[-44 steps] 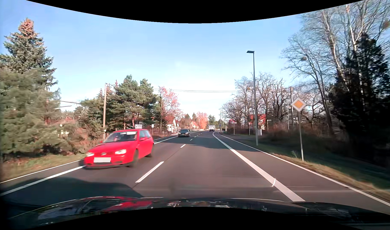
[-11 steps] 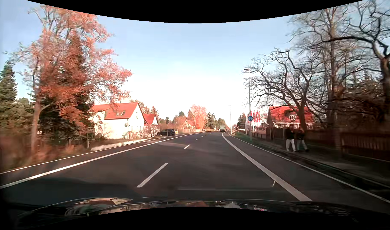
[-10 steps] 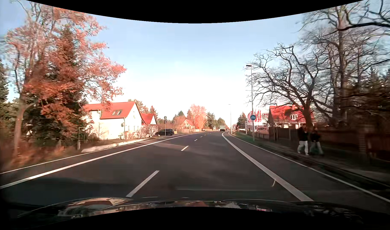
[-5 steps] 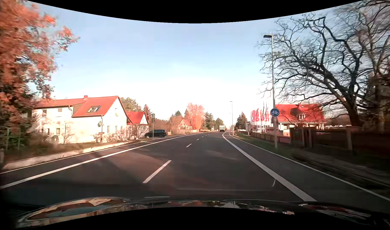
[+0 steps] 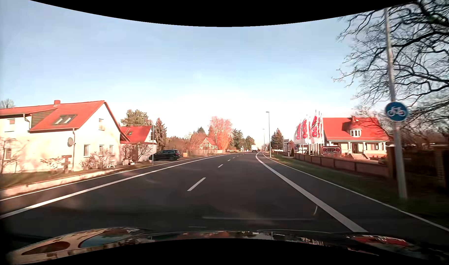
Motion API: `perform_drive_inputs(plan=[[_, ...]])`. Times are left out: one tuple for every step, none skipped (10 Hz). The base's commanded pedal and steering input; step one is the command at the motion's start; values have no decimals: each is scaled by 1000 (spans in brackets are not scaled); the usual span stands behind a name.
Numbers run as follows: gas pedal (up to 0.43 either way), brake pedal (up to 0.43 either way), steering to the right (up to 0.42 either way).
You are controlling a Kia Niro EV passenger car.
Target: Follow the waypoints while adhering to traffic rules and regulations
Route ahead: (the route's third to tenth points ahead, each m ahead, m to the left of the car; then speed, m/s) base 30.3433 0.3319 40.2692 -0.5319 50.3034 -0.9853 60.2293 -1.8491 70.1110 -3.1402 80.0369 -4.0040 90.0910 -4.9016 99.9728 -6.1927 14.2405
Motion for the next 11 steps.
perform_drive_inputs(plan=[[138,0,10],[138,0,10],[138,0,10],[138,0,9],[138,0,10],[138,0,9],[138,0,10],[138,0,10],[138,0,10],[138,0,9],[138,0,9]])
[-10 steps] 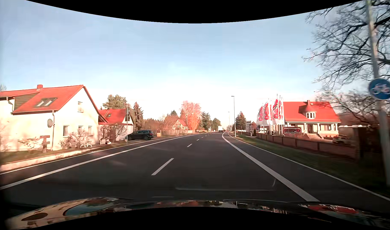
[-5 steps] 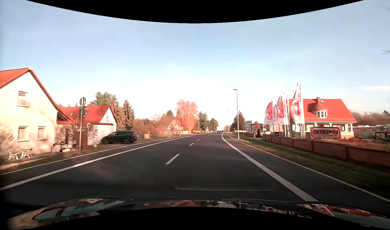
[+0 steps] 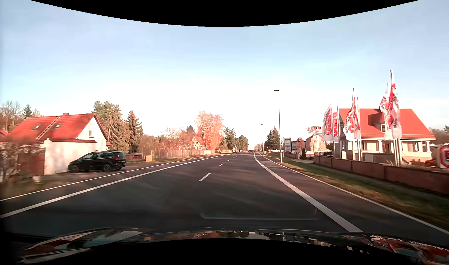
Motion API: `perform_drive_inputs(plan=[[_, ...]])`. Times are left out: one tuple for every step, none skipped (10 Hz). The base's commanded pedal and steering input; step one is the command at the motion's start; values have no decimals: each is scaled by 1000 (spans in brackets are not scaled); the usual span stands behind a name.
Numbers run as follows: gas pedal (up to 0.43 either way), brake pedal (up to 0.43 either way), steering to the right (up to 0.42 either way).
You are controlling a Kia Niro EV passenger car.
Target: Follow the waypoints while adhering to traffic rules and regulations
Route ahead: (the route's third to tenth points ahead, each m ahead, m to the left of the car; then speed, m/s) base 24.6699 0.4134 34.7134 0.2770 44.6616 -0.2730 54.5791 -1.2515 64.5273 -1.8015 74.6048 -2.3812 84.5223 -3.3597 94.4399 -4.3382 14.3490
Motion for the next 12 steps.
perform_drive_inputs(plan=[[138,0,10],[138,0,10],[138,0,10],[138,0,10],[138,0,10],[138,0,10],[138,0,10],[138,0,9],[138,0,9],[138,0,9],[138,0,9],[130,0,8]])
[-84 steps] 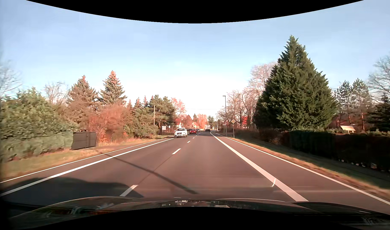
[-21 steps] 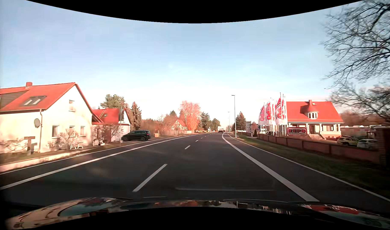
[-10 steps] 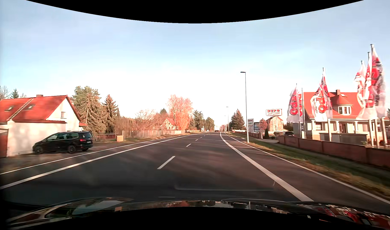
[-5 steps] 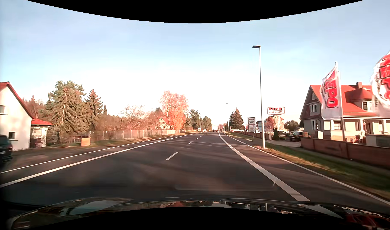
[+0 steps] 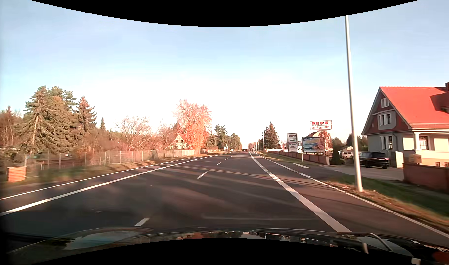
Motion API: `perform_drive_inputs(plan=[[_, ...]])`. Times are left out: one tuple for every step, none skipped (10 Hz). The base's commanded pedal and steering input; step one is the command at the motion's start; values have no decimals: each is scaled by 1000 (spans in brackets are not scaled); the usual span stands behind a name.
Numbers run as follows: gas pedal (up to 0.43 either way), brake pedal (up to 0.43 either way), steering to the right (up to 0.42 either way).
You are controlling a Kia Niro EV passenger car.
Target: Follow the waypoints while adhering to traffic rules and regulations
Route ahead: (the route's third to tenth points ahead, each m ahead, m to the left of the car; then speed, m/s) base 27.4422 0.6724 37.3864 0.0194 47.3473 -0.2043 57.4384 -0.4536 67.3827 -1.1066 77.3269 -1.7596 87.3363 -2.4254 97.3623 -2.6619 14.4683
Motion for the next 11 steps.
perform_drive_inputs(plan=[[130,0,8],[118,0,8],[118,0,8],[118,0,8],[118,0,7],[118,0,6],[118,0,6],[118,0,6],[118,0,6],[118,0,6],[118,0,6]])
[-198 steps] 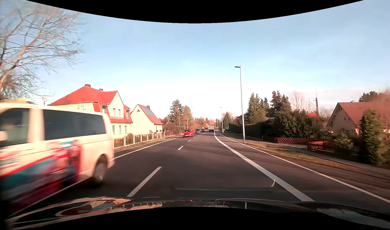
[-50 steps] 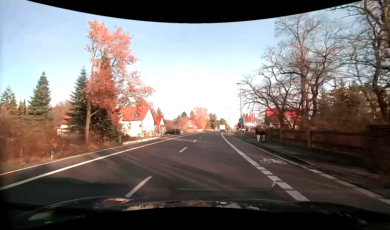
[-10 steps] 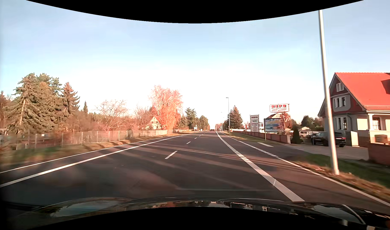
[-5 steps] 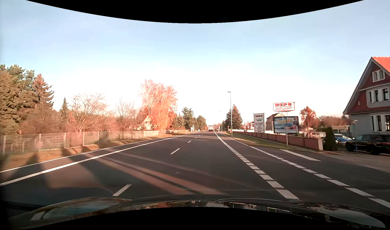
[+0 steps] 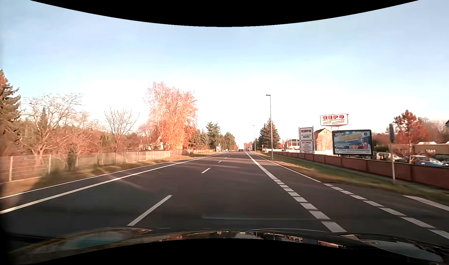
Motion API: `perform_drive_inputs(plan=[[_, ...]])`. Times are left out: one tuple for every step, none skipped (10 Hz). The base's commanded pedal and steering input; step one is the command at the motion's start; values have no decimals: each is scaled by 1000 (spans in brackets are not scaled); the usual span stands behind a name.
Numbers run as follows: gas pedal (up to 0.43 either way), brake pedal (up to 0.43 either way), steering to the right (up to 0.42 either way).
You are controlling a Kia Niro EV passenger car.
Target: Follow the waypoints while adhering to traffic rules and regulations
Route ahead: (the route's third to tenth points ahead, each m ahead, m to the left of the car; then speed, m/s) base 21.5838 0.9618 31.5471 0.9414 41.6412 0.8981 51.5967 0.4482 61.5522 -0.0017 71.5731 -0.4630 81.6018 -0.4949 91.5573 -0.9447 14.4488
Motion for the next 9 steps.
perform_drive_inputs(plan=[[118,0,6],[110,0,5],[110,0,5],[110,0,5],[110,0,5],[110,0,5],[110,0,5],[110,0,5],[110,0,5]])
